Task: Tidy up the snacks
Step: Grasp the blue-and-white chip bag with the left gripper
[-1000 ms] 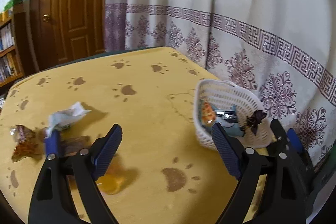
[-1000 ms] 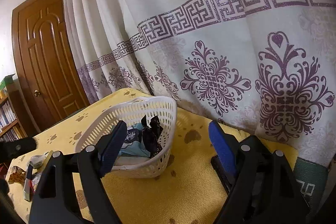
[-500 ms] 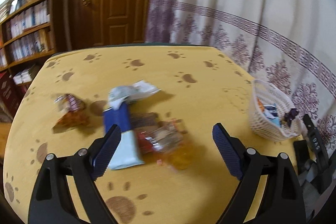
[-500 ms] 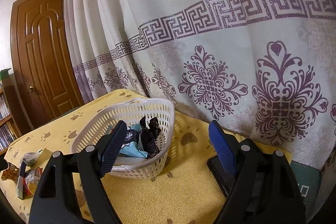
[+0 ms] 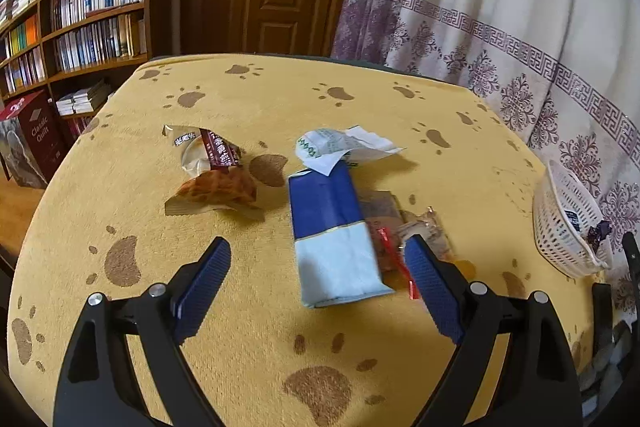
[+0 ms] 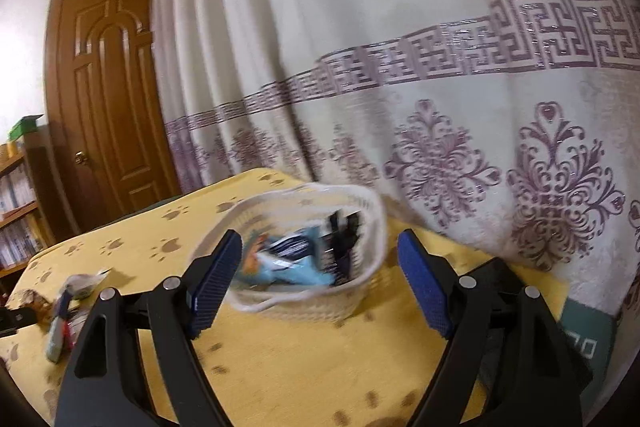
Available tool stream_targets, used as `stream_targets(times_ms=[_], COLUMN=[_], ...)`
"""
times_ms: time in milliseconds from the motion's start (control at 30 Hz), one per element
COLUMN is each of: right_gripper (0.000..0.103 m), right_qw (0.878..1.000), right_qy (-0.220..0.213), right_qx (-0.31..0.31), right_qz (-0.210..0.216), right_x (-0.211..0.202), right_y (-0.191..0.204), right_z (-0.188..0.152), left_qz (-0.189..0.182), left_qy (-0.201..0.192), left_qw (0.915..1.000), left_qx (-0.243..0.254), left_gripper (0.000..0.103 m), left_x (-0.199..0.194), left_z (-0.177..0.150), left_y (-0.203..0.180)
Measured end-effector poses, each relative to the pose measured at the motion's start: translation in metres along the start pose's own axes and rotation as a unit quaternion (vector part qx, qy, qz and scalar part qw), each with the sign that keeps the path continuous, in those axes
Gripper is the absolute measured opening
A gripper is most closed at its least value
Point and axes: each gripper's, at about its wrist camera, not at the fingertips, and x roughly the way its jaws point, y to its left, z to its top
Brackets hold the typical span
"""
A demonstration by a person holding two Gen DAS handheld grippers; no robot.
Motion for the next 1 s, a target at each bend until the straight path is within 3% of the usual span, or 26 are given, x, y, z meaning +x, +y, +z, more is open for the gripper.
stream_targets(times_ms=[333,733,800,867,933,1000], right_gripper=[0.083,0.085,0.085,0.085,0.085,0.085], right_qw=[0.993,0.985,0.985,0.984,0.982,0.978], right_qy=[0.037,0.069,0.073,0.079,0.088,0.102], right_qx=[-0.052,-0.083,-0.082,-0.081,-0.081,-0.081], right_qz=[0.095,0.132,0.133,0.137,0.146,0.162], right_x=[-0.011,-0.005,-0.003,-0.002,-0.001,0.001], right_y=[0.056,0.079,0.080,0.081,0.083,0.087], right_z=[-0.017,-0.027,-0.027,-0.028,-0.029,-0.031], left_qz=[-0.014,-0.041,-0.047,-0.045,-0.071,-0.074], left_qy=[0.018,0.045,0.050,0.047,0.050,0.046], left_qw=[0.9994,0.9969,0.9964,0.9968,0.9951,0.9951], left_qx=[-0.025,-0.050,-0.050,-0.046,-0.048,-0.045], left_gripper=[0.088,0.088,0.081,0.065,0.051,0.051], left_x=[0.033,0.072,0.075,0.075,0.075,0.071], left_z=[0.011,0.021,0.021,0.020,0.019,0.018], left_y=[0.010,0.012,0.013,0.013,0.015,0.015])
